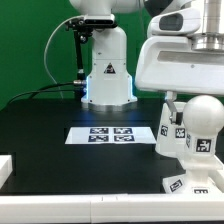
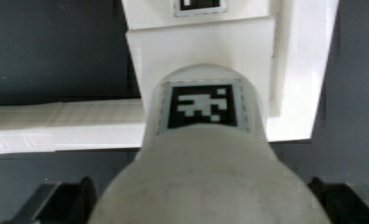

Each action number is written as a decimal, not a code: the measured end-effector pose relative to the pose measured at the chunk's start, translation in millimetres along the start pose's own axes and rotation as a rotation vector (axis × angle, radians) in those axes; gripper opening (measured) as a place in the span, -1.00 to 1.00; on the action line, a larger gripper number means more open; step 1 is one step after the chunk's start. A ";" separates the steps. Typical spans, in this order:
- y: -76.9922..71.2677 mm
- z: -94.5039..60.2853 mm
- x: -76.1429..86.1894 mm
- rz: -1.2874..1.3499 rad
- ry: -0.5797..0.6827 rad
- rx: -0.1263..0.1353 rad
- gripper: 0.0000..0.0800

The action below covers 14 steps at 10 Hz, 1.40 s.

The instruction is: Assemble lamp

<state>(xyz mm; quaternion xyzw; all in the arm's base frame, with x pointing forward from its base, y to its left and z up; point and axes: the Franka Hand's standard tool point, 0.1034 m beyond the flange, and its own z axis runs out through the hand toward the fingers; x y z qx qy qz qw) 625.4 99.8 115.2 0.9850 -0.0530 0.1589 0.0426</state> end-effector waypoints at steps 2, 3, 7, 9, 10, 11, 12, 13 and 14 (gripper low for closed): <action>-0.5 0.5 -0.4 0.005 -0.003 0.005 0.67; -0.8 0.6 -0.6 0.008 -0.004 0.007 0.73; 7.8 -13.6 11.8 0.043 -0.069 0.034 0.75; 11.4 -20.6 11.6 0.096 -0.190 0.059 0.75; 12.0 -24.0 10.6 0.128 -0.270 0.071 0.75; 14.0 -23.0 12.9 0.142 -0.306 0.070 0.75; 12.6 -18.7 14.3 0.143 -0.280 0.073 0.75; 10.0 -15.7 10.8 0.145 -0.280 0.072 0.75; 7.6 -12.3 8.9 0.149 -0.282 0.071 0.75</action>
Offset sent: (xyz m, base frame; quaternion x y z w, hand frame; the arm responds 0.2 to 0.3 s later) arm 0.0000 0.0000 0.0000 0.0000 0.0000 0.0000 1.0000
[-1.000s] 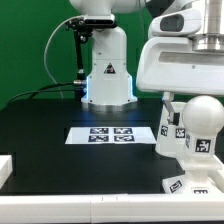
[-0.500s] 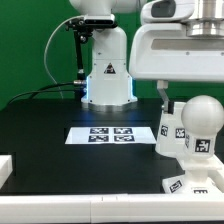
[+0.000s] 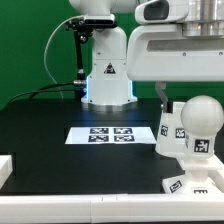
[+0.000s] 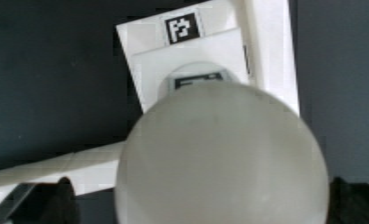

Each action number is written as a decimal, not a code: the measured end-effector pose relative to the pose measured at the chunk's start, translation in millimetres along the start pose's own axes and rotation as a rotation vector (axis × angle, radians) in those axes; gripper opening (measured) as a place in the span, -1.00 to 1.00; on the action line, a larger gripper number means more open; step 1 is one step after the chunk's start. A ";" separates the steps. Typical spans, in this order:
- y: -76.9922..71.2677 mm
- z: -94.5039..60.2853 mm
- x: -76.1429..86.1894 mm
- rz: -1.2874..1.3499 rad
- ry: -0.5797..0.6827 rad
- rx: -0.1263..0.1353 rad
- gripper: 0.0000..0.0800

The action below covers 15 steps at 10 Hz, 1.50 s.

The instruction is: Assemble lamp

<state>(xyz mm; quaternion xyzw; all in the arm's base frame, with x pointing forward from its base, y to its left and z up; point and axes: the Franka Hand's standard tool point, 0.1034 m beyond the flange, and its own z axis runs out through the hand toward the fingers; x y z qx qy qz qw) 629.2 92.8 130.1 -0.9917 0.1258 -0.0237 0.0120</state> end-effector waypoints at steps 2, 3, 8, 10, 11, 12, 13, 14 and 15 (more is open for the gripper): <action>-3.9 4.4 -0.7 0.003 0.008 -0.002 0.75; -3.3 4.5 -0.5 0.003 0.008 -0.002 0.69; -2.2 4.8 -0.3 0.166 0.008 -0.001 0.43; -1.8 5.2 -2.3 0.391 0.042 -0.013 0.43; -0.4 5.3 -2.8 0.530 0.055 -0.012 0.43; 0.0 5.4 -3.5 0.633 0.063 -0.010 0.44; 3.3 5.3 -2.6 0.776 0.067 0.006 0.44; 3.7 5.3 -5.6 0.983 0.042 0.038 0.44; -0.9 5.6 -9.1 1.185 0.023 0.080 0.44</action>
Offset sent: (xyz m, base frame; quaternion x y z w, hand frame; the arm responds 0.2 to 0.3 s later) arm 0.0000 0.0000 0.0000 0.0000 0.0000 0.0000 1.0000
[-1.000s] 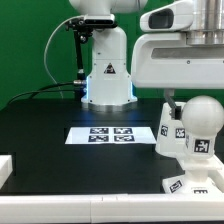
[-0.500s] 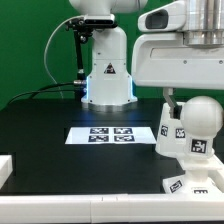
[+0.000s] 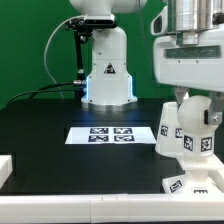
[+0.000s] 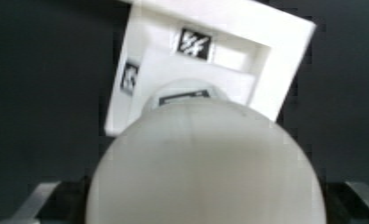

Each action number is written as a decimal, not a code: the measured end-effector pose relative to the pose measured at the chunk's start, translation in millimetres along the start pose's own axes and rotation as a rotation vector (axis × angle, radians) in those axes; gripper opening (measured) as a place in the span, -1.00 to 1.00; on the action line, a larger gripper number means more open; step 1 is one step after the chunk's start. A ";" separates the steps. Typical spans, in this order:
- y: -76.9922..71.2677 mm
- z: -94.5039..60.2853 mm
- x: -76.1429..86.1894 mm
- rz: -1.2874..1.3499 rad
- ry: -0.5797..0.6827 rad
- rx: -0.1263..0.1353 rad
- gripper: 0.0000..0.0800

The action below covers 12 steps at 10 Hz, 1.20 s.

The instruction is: Assemble lamp

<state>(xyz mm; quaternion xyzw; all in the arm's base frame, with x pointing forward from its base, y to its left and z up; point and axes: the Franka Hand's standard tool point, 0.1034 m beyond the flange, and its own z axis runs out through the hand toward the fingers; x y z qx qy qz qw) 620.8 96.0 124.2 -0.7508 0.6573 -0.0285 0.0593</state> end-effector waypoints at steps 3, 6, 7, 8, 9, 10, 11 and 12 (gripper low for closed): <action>2.2 0.6 -3.8 0.255 -0.058 0.049 0.44; 3.6 2.7 -2.3 0.030 -0.049 0.042 0.70; 1.3 4.3 2.2 -0.201 -0.053 0.027 0.70; -1.6 5.4 1.5 -0.354 -0.061 0.015 0.74; -1.3 5.6 -3.6 -0.443 -0.065 0.001 0.74; -1.5 5.7 -0.9 -0.511 -0.062 0.006 0.75; -1.4 5.9 0.1 -0.556 -0.061 0.006 0.75; -1.4 5.9 0.4 -0.643 -0.060 0.009 0.75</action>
Offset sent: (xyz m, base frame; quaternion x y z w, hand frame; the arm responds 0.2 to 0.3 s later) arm 0.0000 0.0000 0.0000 0.0000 0.0000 0.0000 1.0000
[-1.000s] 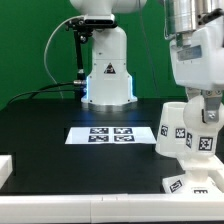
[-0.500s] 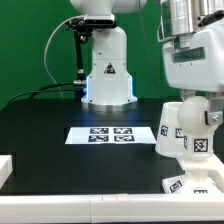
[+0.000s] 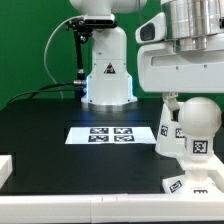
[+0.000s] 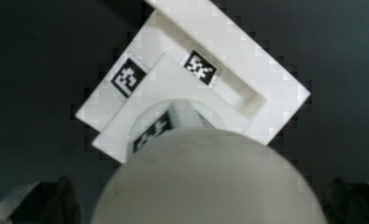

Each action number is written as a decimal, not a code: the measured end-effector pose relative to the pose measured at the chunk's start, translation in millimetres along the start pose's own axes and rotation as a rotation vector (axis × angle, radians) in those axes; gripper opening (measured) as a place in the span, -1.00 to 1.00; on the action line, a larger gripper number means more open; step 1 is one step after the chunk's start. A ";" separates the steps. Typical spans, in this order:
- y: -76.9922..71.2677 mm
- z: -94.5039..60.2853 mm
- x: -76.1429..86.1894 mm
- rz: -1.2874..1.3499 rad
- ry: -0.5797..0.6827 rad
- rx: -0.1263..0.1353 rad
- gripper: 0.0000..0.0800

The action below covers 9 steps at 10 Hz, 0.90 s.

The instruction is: Assemble lamp

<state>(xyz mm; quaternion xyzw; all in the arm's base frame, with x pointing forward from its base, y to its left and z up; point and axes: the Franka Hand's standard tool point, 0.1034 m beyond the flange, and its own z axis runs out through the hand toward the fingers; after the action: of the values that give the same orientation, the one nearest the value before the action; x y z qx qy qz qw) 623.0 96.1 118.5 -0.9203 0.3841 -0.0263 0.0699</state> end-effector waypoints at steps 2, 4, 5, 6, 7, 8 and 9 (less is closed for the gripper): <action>1.6 -1.8 4.2 -0.355 0.025 -0.042 0.75; 0.5 -1.7 4.9 -0.433 0.033 -0.056 0.75; 0.7 -1.6 4.9 -0.416 0.033 -0.057 0.75; 0.6 -1.6 4.9 -0.416 0.034 -0.057 0.45; 0.6 -1.6 4.9 -0.412 0.034 -0.057 0.43; 0.8 -1.6 5.1 -0.333 0.036 -0.055 0.43; 1.6 -1.5 5.9 -0.206 0.039 -0.053 0.44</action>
Offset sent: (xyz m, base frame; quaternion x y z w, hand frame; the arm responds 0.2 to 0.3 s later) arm 0.0000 0.0000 0.0000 0.0000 0.0000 -0.0650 0.9979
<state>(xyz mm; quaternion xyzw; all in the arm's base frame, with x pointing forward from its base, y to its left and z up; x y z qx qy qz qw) 625.8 90.6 119.7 -0.9557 0.2894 -0.0412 0.0348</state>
